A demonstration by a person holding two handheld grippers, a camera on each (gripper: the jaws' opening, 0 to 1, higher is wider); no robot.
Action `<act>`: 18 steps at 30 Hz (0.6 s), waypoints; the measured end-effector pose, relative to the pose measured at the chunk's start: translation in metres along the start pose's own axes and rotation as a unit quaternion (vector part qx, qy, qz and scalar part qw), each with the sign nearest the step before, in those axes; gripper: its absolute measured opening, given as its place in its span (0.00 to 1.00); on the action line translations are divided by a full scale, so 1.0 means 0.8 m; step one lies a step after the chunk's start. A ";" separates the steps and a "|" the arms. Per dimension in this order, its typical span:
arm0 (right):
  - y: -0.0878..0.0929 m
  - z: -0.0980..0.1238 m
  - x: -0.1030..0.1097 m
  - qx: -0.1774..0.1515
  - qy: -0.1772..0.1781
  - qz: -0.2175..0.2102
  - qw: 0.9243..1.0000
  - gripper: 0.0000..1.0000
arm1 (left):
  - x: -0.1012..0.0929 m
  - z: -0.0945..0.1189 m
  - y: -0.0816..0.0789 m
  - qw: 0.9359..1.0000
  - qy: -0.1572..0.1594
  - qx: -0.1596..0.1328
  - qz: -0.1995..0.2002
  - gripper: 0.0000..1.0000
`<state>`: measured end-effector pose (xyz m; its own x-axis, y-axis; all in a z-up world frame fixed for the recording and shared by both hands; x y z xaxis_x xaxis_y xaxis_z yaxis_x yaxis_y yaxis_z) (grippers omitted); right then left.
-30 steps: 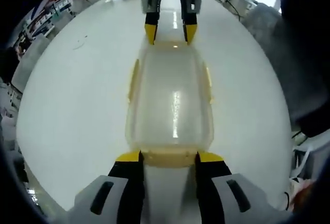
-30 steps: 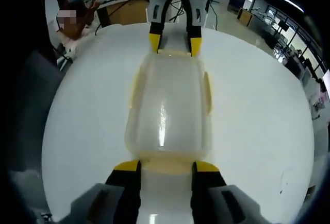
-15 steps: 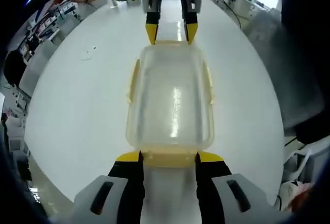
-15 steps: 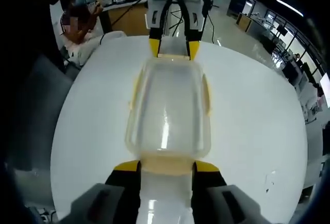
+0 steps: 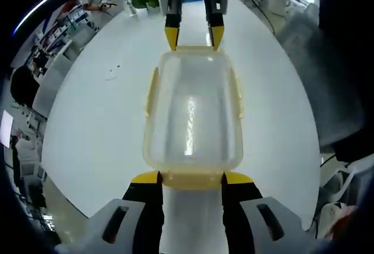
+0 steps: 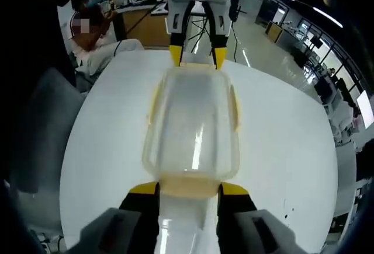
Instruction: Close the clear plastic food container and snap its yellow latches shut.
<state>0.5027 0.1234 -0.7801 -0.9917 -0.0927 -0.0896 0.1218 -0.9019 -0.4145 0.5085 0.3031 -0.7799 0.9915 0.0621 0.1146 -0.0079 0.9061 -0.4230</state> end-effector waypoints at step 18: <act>0.021 0.009 0.005 0.006 -0.017 -0.004 1.000 0.35 | -0.003 -0.013 -0.019 1.000 0.011 -0.010 0.003 0.35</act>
<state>0.5009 0.1047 -0.7813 -0.9934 -0.0996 -0.0561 0.1138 -0.9076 -0.4042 0.5076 0.2845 -0.7832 0.9940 0.0589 0.0917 -0.0125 0.8974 -0.4411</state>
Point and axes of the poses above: the point that each gripper's makers call its tool centre point, and the gripper's own axes: z roughly backward along the fingers, x roughly to its left, y roughly out of its underside, the point moved 2 cm from there along z, roughly backward along the fingers
